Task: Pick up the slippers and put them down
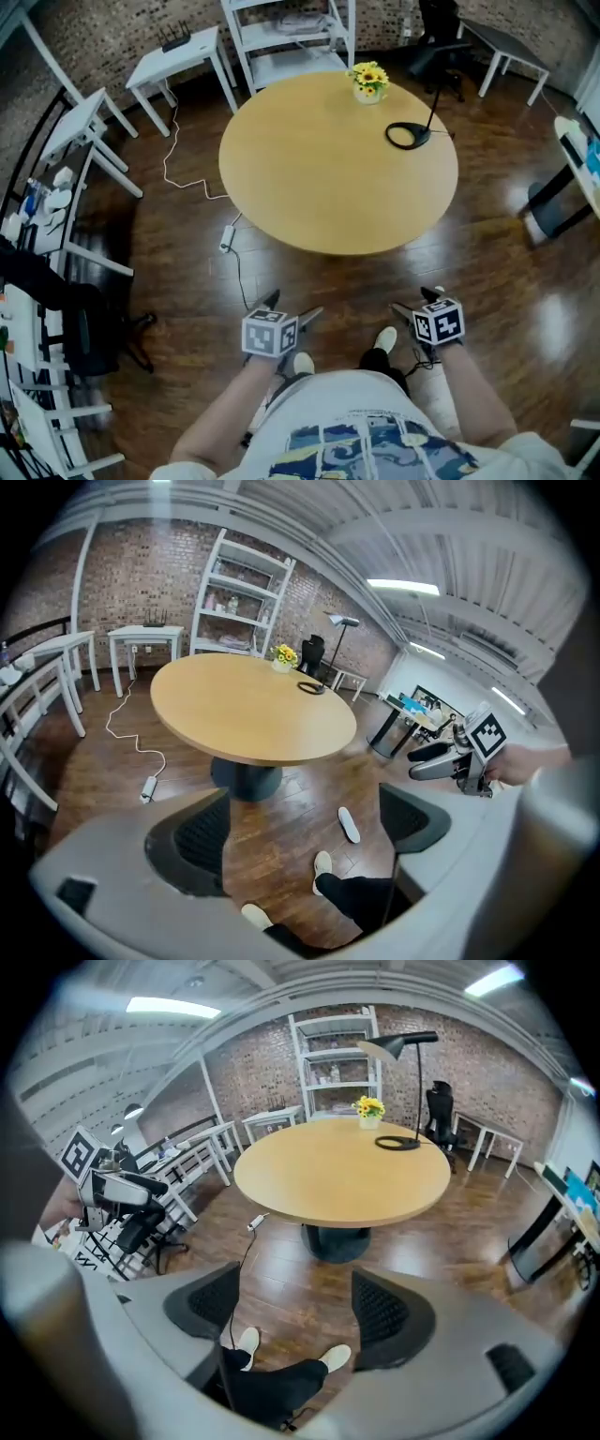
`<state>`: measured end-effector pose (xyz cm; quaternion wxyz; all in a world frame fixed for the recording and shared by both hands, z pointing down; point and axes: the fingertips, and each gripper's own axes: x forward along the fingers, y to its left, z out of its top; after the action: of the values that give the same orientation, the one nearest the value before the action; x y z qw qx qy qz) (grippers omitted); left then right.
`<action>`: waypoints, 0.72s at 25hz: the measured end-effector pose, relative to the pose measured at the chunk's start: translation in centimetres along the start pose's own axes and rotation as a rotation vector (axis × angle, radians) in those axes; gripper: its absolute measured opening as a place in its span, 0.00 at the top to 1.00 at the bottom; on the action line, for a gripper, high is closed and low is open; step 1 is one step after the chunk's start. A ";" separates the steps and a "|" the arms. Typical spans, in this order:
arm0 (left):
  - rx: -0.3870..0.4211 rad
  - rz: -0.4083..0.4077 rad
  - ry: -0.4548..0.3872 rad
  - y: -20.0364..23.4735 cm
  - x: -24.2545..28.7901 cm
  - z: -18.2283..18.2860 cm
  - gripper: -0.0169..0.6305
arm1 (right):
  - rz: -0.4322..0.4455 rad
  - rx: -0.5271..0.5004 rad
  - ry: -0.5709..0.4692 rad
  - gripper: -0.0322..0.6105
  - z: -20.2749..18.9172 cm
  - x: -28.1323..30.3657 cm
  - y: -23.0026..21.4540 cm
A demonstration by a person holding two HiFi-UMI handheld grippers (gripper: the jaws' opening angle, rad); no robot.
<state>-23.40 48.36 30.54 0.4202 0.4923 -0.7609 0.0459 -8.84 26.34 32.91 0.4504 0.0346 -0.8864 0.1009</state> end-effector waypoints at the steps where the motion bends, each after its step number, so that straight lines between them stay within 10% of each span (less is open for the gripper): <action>1: -0.005 0.005 -0.006 1.0 -1.3 -0.4 0.20 | 0.001 -0.008 -0.005 0.34 0.4 -0.2 1.5; 18: -0.002 -0.015 0.051 5.2 -4.3 -3.0 0.20 | -0.073 0.023 -0.031 0.35 0.0 -2.7 5.8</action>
<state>-24.98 55.52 31.28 0.4405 0.4962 -0.7462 0.0545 -8.11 31.88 29.83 0.4394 0.0738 -0.8903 0.0937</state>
